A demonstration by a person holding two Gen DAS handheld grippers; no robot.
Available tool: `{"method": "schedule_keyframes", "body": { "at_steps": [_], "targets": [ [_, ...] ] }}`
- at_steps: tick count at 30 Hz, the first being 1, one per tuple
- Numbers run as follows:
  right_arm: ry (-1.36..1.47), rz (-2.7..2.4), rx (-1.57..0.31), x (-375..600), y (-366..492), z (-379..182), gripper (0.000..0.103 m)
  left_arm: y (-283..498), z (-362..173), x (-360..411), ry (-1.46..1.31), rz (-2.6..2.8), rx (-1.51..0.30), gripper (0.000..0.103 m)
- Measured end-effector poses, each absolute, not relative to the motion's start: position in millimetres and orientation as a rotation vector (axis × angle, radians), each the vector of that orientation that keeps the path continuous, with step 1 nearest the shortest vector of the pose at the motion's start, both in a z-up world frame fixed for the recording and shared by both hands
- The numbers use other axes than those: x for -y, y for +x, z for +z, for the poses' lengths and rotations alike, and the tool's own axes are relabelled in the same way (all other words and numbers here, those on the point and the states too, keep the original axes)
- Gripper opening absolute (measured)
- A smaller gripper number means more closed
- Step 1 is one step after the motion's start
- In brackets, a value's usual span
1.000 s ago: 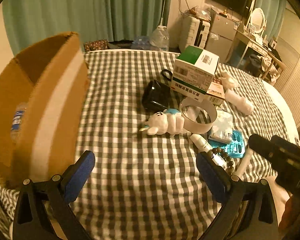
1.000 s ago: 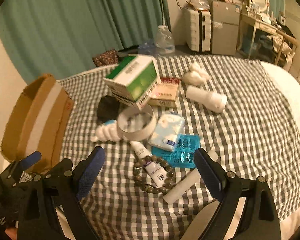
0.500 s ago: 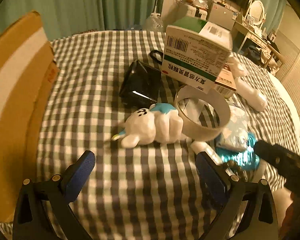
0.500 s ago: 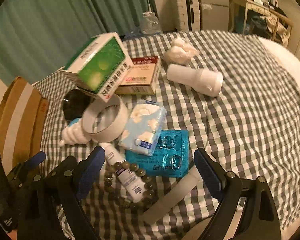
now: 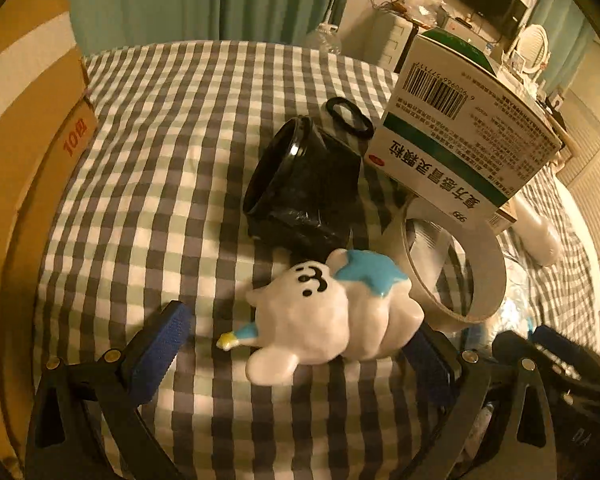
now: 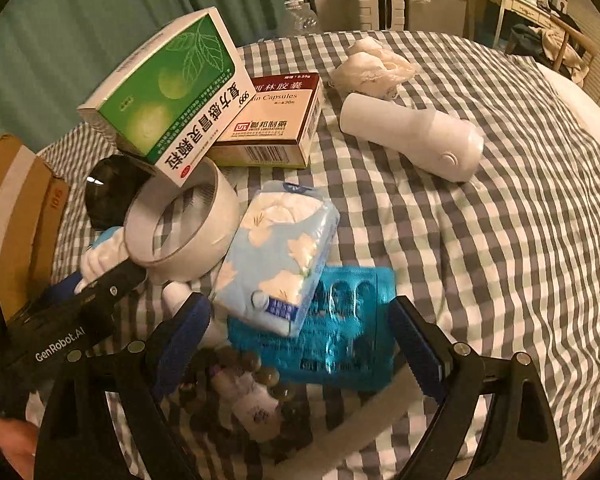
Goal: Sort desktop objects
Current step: 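Grasp the white figurine with the left gripper while the right grasps the tissue packet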
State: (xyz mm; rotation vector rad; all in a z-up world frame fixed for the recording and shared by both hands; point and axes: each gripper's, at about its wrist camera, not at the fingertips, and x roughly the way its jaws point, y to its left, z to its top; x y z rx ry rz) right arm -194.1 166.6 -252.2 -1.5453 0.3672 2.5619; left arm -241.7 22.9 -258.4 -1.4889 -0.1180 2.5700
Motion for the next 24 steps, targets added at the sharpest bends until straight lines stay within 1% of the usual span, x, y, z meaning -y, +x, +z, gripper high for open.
{"method": "schedule_keyframes", "body": {
  "at_steps": [3,7,12,14,15,17,18,21,24],
  "targets": [
    [-1.522,2.559,-0.323,-164.6,-200.6,-253.4,0.091,-240.5,-258.9,-28.3,-1.461,2.594,0.05,0.103],
    [-1.508,2.562,-0.276,-158.8,-206.6,-256.7,0.091,-233.8,-258.2,-28.2,-1.412,2.612,0.043,0.103],
    [-1.5,2.574,-0.234,-150.9,-210.4,-258.3,0.091,-228.7,-258.2,-26.4,-1.396,2.623,0.028,0.096],
    [-1.5,2.578,-0.227,-148.3,-210.3,-258.3,0.091,-227.0,-255.3,-27.9,-1.379,2.626,0.013,0.083],
    [-1.503,2.581,-0.213,-145.6,-212.9,-257.7,0.091,-225.9,-253.8,-29.8,-1.373,2.631,-0.008,0.079],
    [-1.515,2.594,-0.15,-138.2,-215.5,-260.6,0.079,-222.6,-253.2,-32.5,-1.355,2.639,-0.052,0.071],
    [-1.518,2.603,-0.118,-134.8,-216.0,-261.0,0.064,-222.8,-253.3,-33.0,-1.352,2.64,-0.061,0.071],
    [-1.525,2.622,-0.111,-130.0,-214.9,-260.2,0.061,-219.7,-251.9,-30.1,-1.347,2.638,-0.048,0.071],
    [-1.522,2.628,-0.173,-134.7,-210.7,-256.7,0.058,-218.6,-249.1,-28.1,-1.344,2.655,-0.039,0.071]
  ]
}}
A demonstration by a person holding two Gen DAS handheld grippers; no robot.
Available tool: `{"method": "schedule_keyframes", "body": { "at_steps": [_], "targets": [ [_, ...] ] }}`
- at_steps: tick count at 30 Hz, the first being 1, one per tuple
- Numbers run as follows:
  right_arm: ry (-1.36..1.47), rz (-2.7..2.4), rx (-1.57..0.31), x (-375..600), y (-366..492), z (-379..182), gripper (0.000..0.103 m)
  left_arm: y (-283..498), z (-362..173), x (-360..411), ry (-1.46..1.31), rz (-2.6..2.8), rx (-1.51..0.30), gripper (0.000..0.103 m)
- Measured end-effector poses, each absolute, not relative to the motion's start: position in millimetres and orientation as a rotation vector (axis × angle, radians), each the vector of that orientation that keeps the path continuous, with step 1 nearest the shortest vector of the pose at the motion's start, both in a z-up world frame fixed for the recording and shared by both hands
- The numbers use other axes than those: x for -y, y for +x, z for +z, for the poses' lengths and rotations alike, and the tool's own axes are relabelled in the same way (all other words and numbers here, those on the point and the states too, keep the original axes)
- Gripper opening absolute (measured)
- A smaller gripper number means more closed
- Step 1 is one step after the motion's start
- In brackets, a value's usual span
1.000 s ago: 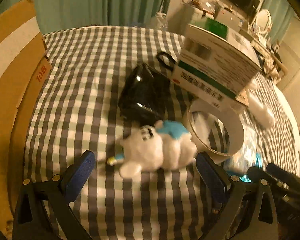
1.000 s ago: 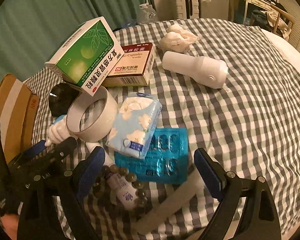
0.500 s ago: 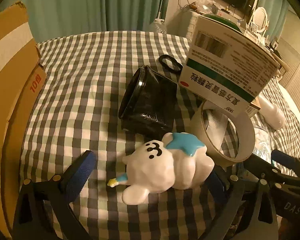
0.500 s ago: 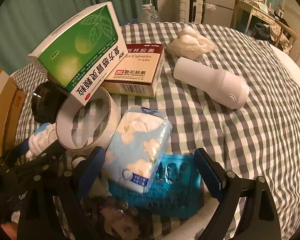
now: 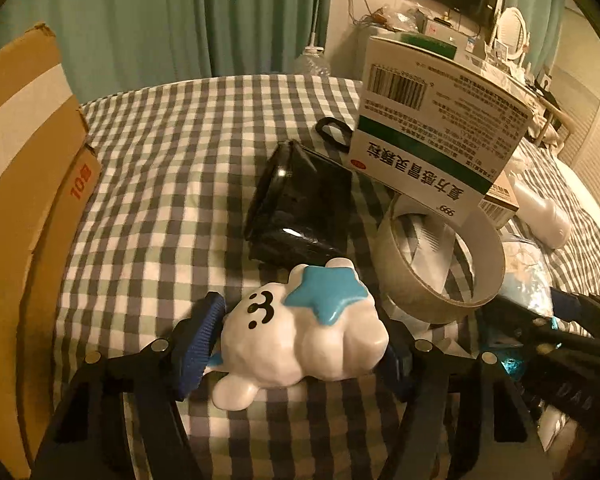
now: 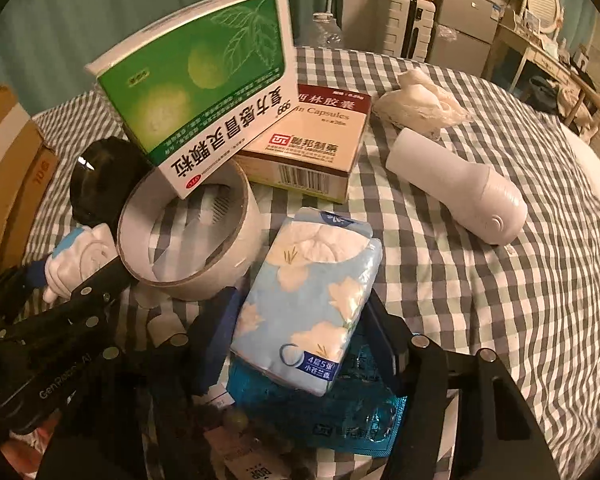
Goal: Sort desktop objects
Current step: 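Grasp the white figurine with the left gripper while the right grasps the tissue packet, then carry the figurine and tissue packet over the cardboard box with both grippers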
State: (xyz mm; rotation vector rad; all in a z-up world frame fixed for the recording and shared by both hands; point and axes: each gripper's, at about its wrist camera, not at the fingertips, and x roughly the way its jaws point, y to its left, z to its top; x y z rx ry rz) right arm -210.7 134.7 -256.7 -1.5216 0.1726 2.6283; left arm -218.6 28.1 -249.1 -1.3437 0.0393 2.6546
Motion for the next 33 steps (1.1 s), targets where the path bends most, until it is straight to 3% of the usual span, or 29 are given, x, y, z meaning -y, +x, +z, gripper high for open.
{"method": "schedule_keyframes", "body": {
  "at_steps": [12,27,33],
  "targets": [
    [-1.472,2.667,-0.193,-141.0,-191.8,-238.9,0.057,-217.1,-242.1,-10.4,-1.34,2.706,-0.008,0.071],
    [-1.399,2.739,-0.36,-149.4,-173.5,-199.6,0.057,-185.0,-193.5,-7.3,-1.302,2.688,0.045,0.071],
    [-1.373,2.789,-0.326,-131.1,-160.4,-178.6,0.057,-170.7,-169.6,-0.2,-1.283,2.687,0.058,0.071]
  ]
}}
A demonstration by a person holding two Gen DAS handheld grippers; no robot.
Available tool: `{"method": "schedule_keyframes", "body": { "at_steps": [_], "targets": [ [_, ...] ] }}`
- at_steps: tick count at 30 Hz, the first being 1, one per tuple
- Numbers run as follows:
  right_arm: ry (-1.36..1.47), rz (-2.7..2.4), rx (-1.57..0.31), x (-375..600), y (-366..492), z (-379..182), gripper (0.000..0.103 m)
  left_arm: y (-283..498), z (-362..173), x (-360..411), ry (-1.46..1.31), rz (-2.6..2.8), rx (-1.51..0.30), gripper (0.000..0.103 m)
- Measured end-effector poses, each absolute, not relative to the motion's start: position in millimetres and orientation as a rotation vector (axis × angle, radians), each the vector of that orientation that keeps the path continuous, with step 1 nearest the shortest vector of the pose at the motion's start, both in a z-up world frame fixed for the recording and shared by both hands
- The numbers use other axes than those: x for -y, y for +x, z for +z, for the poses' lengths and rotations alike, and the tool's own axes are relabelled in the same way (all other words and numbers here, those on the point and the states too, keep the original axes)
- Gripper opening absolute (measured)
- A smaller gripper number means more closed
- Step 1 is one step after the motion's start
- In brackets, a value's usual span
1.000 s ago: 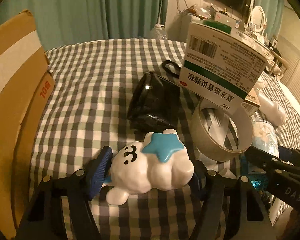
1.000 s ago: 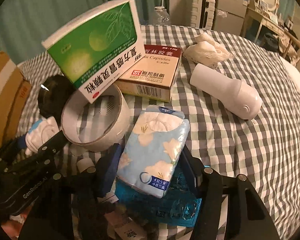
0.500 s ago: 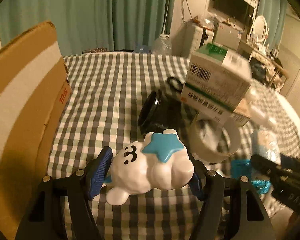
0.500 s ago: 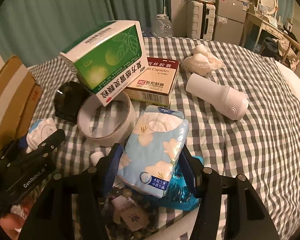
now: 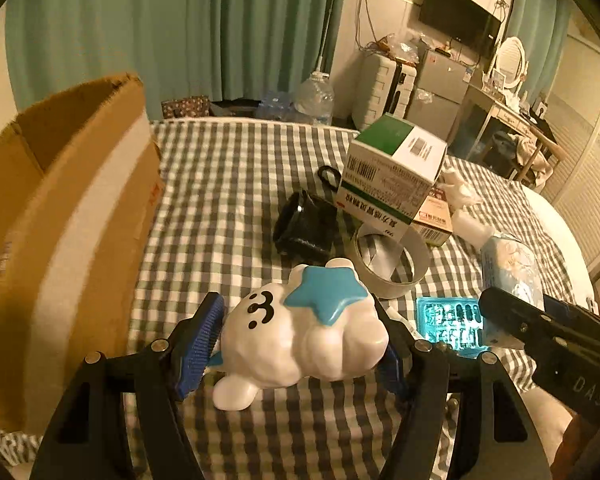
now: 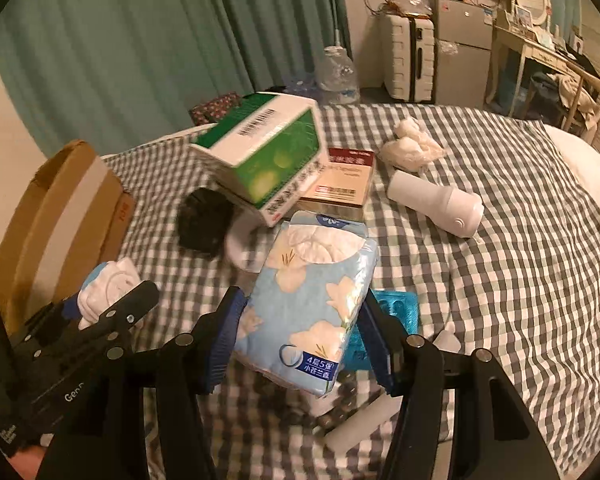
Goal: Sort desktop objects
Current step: 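Carry the figurine and tissue packet over the cardboard box with both grippers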
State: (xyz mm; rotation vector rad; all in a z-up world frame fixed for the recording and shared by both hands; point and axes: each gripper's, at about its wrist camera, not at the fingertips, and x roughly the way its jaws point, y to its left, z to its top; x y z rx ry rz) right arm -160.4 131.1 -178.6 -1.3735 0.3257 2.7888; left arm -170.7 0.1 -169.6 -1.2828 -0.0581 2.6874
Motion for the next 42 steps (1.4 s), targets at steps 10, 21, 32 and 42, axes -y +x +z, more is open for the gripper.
{"method": "schedule_keyframes", "body": {
  "at_steps": [10,21,32,42],
  "targets": [
    [-1.24,2.891,-0.21,-103.5,-126.3,-128.6,0.057,-148.9,-123.3,14.1,-1.252,2.759,-0.032,0.071],
    [-1.267,2.939,-0.228,-70.6,-102.0,-91.1,0.057,-125.0,-80.1,47.0,-1.173,2.792,0.013,0.071],
    [-1.236,3.045,-0.107,-13.4,-100.5,-60.6,0.057,-120.1,-59.9,109.0,-1.146,2.887,0.061,0.071],
    [-1.274,3.145,-0.007,55.0,-121.4,-51.6,0.057,-124.8,-53.6,181.8,-1.15,2.965,0.147,0.071]
  ]
}}
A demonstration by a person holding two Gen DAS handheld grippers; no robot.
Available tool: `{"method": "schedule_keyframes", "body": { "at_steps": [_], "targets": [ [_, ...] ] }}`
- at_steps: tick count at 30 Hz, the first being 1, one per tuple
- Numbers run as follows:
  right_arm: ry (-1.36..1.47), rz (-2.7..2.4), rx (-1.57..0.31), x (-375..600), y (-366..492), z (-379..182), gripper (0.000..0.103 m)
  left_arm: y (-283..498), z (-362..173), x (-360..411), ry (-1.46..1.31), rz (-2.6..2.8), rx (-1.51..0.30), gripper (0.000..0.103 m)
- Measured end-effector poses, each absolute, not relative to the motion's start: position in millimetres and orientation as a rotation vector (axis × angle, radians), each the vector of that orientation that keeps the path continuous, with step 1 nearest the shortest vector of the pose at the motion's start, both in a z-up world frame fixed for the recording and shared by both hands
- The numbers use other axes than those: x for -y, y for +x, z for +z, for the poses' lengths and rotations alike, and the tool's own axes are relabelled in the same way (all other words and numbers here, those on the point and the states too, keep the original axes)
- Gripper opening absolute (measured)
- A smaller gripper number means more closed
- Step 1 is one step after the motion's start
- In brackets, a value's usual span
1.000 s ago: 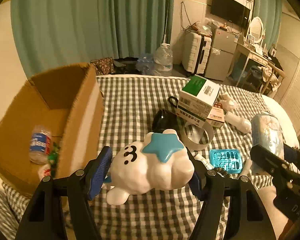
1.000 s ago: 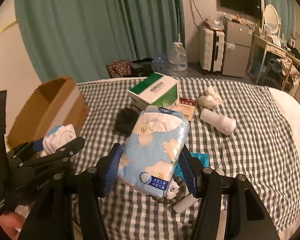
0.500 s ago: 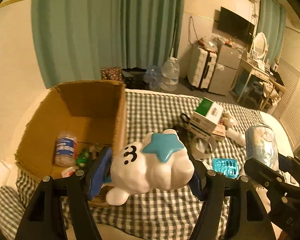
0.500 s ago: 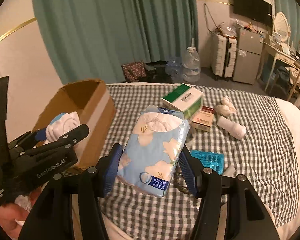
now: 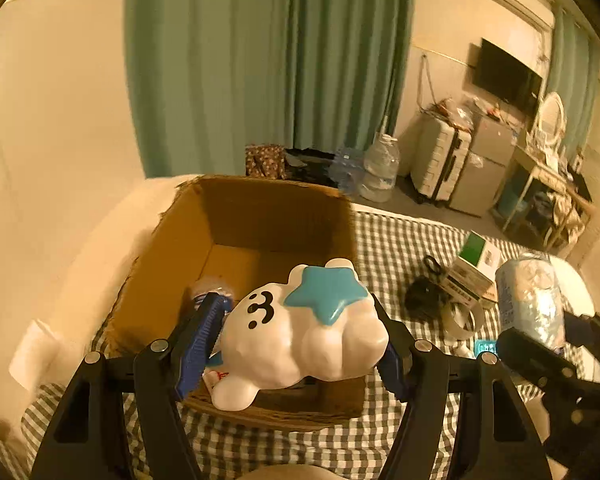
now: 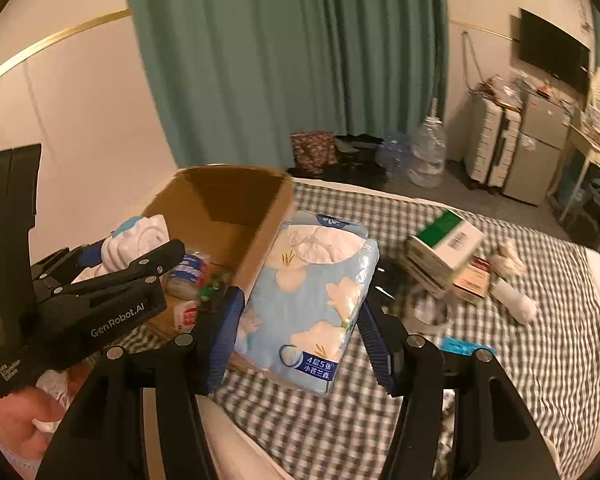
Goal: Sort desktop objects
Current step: 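Carry the figurine and tissue packet over the cardboard box with both grippers, then open both grippers to drop the figurine and tissue packet into the box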
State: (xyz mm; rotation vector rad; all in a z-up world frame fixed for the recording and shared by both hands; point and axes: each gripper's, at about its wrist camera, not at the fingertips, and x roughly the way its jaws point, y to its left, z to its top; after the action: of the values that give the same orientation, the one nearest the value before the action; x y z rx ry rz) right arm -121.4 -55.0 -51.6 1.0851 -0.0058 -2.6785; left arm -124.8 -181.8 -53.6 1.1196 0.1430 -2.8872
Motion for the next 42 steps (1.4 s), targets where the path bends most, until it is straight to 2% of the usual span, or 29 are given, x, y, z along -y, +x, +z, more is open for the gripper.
{"method": "schedule_keyframes", "body": {
  "at_steps": [10,27,30,35,42],
  "targets": [
    [1.095,-2.56,-0.032,111.2,-150.2,-66.2,0.058,-136.1,-81.3,234.9,1.175,-2.782,-0.211,0.071],
    [1.195,-2.507,-0.019,138.0,-200.4,-109.7,0.058,-159.5,-127.4,261.7,1.299,-2.729,-0.252,0.071],
    [1.201,-2.502,-0.02,140.2,-204.6,-112.1,0.058,-158.7,-128.5,265.2,1.288,-2.73,-0.274,0.074],
    [1.219,-2.502,-0.024,145.3,-212.2,-116.5,0.058,-155.1,-126.2,272.0,1.24,-2.728,-0.286,0.091],
    [1.226,-2.489,-0.023,151.8,-214.0,-120.3,0.058,-151.3,-124.9,283.6,1.203,-2.696,-0.325,0.091]
  ]
}}
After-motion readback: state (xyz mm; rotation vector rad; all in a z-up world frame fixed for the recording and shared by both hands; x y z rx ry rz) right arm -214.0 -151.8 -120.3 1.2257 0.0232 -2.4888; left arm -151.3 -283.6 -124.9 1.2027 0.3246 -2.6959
